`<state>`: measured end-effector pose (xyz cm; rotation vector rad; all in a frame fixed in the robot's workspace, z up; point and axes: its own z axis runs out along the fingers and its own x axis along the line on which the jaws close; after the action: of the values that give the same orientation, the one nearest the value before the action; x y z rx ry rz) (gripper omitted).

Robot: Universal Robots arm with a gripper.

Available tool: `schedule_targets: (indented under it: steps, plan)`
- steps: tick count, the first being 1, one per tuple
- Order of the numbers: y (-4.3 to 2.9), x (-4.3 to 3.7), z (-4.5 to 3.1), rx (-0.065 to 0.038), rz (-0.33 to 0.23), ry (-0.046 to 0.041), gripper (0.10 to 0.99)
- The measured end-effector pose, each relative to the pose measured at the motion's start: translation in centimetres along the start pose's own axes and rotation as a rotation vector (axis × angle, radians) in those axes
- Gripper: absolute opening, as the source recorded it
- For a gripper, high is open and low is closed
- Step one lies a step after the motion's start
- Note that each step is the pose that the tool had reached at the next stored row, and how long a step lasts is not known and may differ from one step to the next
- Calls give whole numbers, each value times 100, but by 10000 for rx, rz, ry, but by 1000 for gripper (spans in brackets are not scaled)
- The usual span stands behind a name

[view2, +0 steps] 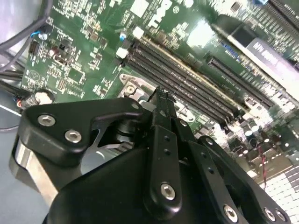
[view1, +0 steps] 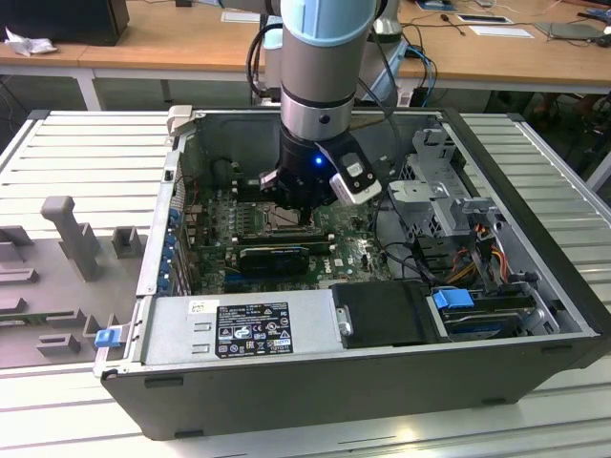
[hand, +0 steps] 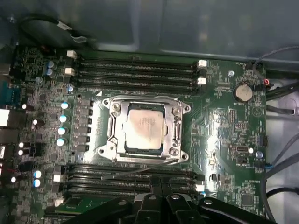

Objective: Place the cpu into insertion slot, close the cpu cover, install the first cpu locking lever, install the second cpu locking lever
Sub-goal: 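Install the second cpu locking lever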

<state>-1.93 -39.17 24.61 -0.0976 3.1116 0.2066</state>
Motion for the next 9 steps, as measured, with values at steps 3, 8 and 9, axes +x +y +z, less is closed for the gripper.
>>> schedule_targets:
  steps: [3, 8, 9]
  plan:
    - [-13, 49, -3, -94, 1, -5, 106]
    - [-1, 301, -2, -154, 3, -10, 106]
    - [0, 316, 2, -163, 1, -11, 106]
